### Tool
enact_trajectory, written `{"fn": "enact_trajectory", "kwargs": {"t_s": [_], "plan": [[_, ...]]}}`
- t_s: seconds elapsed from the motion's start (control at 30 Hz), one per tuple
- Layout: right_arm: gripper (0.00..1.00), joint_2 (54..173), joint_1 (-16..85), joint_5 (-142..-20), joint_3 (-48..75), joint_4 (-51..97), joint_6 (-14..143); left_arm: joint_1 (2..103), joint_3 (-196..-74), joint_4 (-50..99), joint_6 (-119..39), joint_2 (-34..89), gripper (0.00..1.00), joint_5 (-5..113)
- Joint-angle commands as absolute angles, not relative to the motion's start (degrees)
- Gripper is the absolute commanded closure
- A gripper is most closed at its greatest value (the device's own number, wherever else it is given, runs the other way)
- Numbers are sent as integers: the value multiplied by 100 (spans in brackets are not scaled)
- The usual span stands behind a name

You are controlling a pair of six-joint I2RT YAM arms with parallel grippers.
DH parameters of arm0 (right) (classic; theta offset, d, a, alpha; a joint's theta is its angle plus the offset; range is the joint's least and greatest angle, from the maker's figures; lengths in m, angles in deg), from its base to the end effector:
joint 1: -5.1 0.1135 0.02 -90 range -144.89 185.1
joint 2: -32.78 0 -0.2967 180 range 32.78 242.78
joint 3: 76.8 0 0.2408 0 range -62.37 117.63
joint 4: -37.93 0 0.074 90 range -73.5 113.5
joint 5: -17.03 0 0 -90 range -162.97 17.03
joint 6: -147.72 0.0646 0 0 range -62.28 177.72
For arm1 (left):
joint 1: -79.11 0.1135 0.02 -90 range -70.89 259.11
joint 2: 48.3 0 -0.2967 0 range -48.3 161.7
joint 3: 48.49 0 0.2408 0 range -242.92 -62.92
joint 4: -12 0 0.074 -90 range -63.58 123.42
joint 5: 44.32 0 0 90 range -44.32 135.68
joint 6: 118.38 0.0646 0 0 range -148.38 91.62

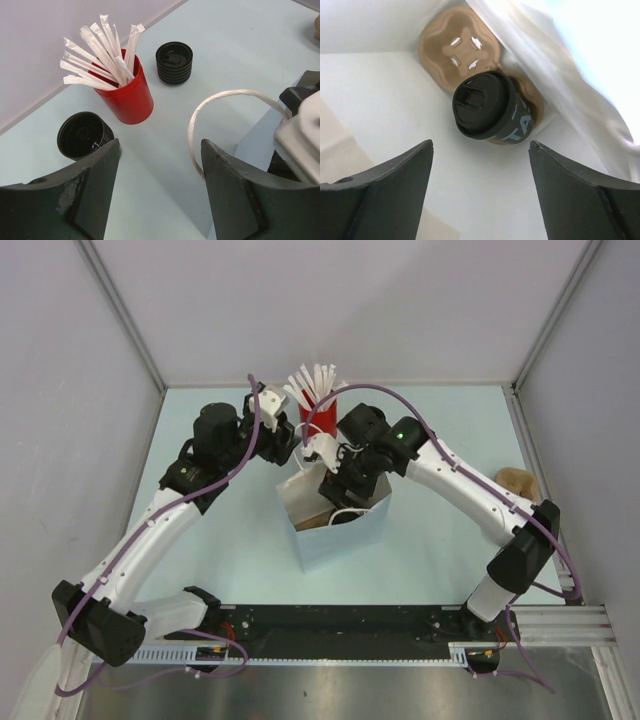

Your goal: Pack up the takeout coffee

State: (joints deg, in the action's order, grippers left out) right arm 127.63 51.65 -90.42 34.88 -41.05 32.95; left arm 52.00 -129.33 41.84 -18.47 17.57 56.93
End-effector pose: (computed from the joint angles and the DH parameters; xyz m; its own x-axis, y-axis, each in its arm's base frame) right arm 0.2190 0.2594 0.3589 -0.2216 -0.8151 -0.5353 -0.9711 0.2344 0.0450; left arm 0.2293 -0.1316 0.4112 -0.1192 0.2507 -0.9607 0.6449 0.7552 0.1170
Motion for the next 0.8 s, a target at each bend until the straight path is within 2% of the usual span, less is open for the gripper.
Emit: {"fn": "enact_trajectory", "kwargs": {"t_s": [0.0, 0.1, 0.3, 0.47, 0.77], "plan": [[16, 12419, 5195, -9230, 3835, -4233, 3110, 5230, -12945, 4031, -1933, 1595, 26, 5842], [13, 12296, 5195, -9318, 3949, -4233, 3030, 5230, -12936, 4022, -1924, 1586, 19, 5860], [8, 12164, 5195, -9555, 4169, -4285, 2951, 5230, -12945, 4031, -1915, 1586, 14, 5921], [3, 12015, 5178, -9722, 4494, -4356, 2872, 5230, -12989, 4049, -1889, 1534, 1, 5939], [0, 11532, 4765, -9837, 4767, -4286, 2740, 5230, -13156, 4145, -1748, 1305, 0, 5851]]}}
